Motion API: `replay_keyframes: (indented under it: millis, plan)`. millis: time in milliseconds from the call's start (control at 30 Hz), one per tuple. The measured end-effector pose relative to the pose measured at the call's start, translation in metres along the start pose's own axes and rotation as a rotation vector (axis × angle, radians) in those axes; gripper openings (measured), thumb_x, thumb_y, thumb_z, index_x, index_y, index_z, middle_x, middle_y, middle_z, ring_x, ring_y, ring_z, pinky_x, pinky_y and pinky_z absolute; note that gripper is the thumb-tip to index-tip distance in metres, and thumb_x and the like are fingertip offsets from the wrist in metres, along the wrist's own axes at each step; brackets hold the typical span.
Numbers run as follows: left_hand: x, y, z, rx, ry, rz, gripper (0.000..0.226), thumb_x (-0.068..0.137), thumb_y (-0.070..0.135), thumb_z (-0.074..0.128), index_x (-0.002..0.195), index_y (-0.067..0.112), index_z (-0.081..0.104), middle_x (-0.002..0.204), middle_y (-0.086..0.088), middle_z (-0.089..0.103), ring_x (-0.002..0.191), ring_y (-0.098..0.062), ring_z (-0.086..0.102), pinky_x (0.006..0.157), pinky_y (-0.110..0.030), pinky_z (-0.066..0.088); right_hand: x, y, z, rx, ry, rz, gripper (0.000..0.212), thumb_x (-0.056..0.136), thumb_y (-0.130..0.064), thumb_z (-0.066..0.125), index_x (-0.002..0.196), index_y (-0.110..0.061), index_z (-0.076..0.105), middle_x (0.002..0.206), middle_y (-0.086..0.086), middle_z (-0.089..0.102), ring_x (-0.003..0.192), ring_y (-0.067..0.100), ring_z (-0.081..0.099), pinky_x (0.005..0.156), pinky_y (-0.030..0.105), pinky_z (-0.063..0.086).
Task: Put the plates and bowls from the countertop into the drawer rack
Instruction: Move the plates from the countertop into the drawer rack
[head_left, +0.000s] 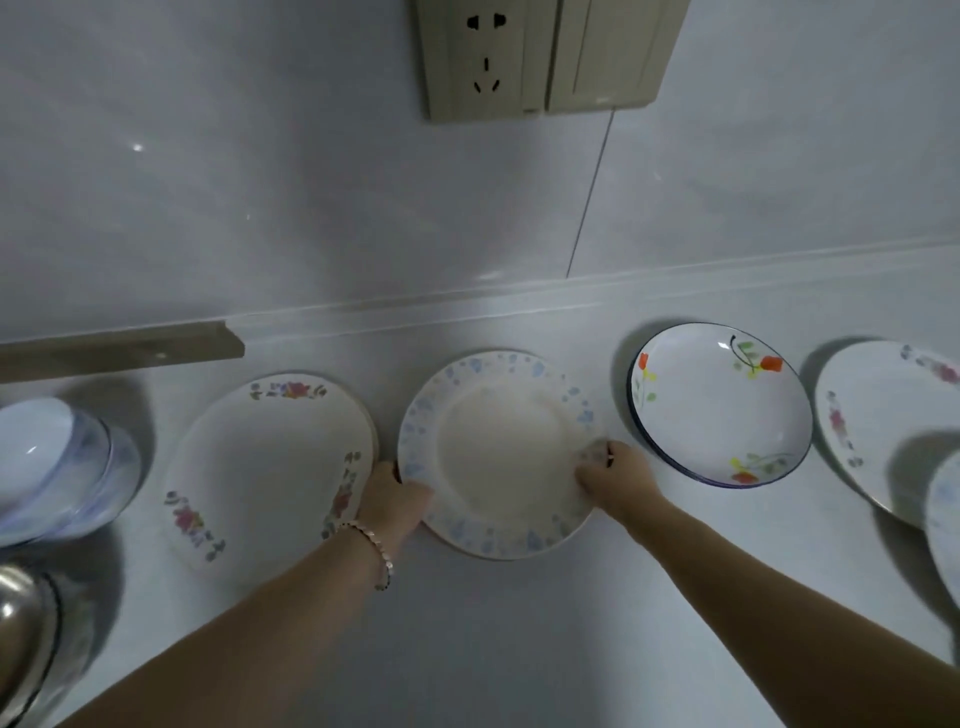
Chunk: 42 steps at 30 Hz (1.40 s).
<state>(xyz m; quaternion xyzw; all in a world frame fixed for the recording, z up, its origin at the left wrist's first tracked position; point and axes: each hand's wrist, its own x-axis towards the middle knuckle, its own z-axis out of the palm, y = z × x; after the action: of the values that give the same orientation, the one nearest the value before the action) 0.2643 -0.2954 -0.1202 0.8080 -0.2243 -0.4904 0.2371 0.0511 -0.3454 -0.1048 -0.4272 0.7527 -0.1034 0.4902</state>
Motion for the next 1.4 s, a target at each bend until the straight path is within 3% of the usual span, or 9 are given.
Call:
replay_keyframes:
  millis: [133, 233, 367, 467, 733, 867, 967, 1133, 1400]
  plan:
    - [-0.019, -0.009, -0.001, -0.011, 0.024, 0.009, 0.015, 0.077, -0.005, 0.059, 0.088, 0.005, 0.059, 0.098, -0.019, 0.064, 0.087, -0.029, 0.06, 0.075, -0.038, 0.053, -0.021, 0.021, -0.006, 0.093, 0.015, -0.029, 0.016, 0.081, -0.001, 0.053, 0.094, 0.001, 0.063, 0.086, 0.014, 0.062, 0.08, 0.026, 0.057, 0.073, 0.036, 0.048]
    - [-0.048, -0.019, -0.002, -0.038, 0.006, 0.022, 0.02, 0.078, -0.008, 0.059, 0.095, 0.002, 0.058, 0.099, -0.019, 0.064, 0.091, -0.031, 0.061, 0.08, -0.041, 0.053, -0.047, 0.039, -0.02, 0.099, 0.035, -0.072, 0.01, 0.084, -0.009, 0.057, 0.074, -0.009, 0.057, 0.071, 0.006, 0.058, 0.072, 0.024, 0.054, 0.069, 0.033, 0.045]
    - [-0.103, -0.033, 0.004, -0.07, -0.09, -0.007, 0.027, 0.081, -0.014, 0.05, 0.106, -0.006, 0.06, 0.087, -0.018, 0.065, 0.069, -0.027, 0.059, 0.042, -0.026, 0.054, -0.09, 0.068, -0.047, 0.066, 0.058, -0.152, 0.023, 0.085, -0.013, 0.058, 0.063, -0.013, 0.05, 0.06, 0.002, 0.052, 0.062, 0.021, 0.049, 0.064, 0.029, 0.04]
    - [-0.159, -0.047, 0.013, -0.112, -0.087, 0.018, 0.022, 0.083, -0.016, 0.048, 0.096, -0.003, 0.061, 0.089, -0.017, 0.062, 0.062, -0.025, 0.056, 0.033, -0.021, 0.049, -0.128, 0.098, -0.067, 0.034, 0.079, -0.208, 0.028, 0.084, -0.013, 0.058, 0.059, -0.015, 0.046, 0.059, 0.002, 0.05, 0.058, 0.021, 0.047, 0.063, 0.027, 0.038]
    - [-0.293, -0.143, 0.035, -0.268, -0.066, 0.032, 0.024, 0.082, -0.018, 0.045, 0.098, -0.008, 0.06, 0.079, -0.014, 0.06, 0.065, -0.024, 0.057, 0.074, -0.043, 0.053, -0.229, 0.19, -0.089, 0.004, 0.066, -0.329, 0.006, 0.085, -0.01, 0.057, 0.085, -0.005, 0.061, 0.083, 0.013, 0.062, 0.079, 0.025, 0.059, 0.078, 0.039, 0.052]
    - [-0.346, -0.204, 0.026, -0.259, -0.046, -0.008, 0.028, 0.084, -0.013, 0.049, 0.11, -0.013, 0.058, 0.078, -0.014, 0.062, 0.068, -0.023, 0.061, 0.059, -0.033, 0.059, -0.285, 0.234, -0.08, -0.05, -0.006, -0.359, 0.01, 0.085, -0.006, 0.057, 0.075, -0.009, 0.056, 0.083, 0.011, 0.059, 0.076, 0.022, 0.055, 0.059, 0.026, 0.045]
    - [-0.375, -0.245, 0.007, -0.224, -0.053, -0.049, 0.033, 0.084, -0.013, 0.047, 0.115, -0.01, 0.056, 0.087, -0.015, 0.064, 0.081, -0.028, 0.063, 0.078, -0.037, 0.055, -0.324, 0.258, -0.06, -0.087, -0.088, -0.332, 0.012, 0.086, -0.007, 0.056, 0.074, -0.009, 0.054, 0.084, 0.009, 0.058, 0.078, 0.02, 0.054, 0.052, 0.022, 0.039]
    - [-0.392, -0.312, -0.036, -0.18, -0.085, -0.151, 0.033, 0.084, -0.016, 0.046, 0.116, -0.01, 0.054, 0.079, -0.01, 0.061, 0.069, -0.021, 0.059, 0.077, -0.036, 0.052, -0.371, 0.287, -0.003, -0.112, -0.197, -0.269, 0.009, 0.086, -0.006, 0.054, 0.078, -0.008, 0.056, 0.079, 0.005, 0.058, 0.072, 0.017, 0.055, 0.051, 0.02, 0.038]
    - [-0.361, -0.407, -0.119, -0.151, -0.106, -0.31, 0.038, 0.086, -0.019, 0.042, 0.123, -0.012, 0.047, 0.104, -0.022, 0.06, 0.109, -0.039, 0.057, 0.084, -0.046, 0.05, -0.409, 0.301, 0.121, -0.17, -0.264, -0.148, 0.017, 0.088, -0.007, 0.053, 0.101, 0.0, 0.062, 0.09, 0.01, 0.061, 0.08, 0.023, 0.057, 0.067, 0.025, 0.044]
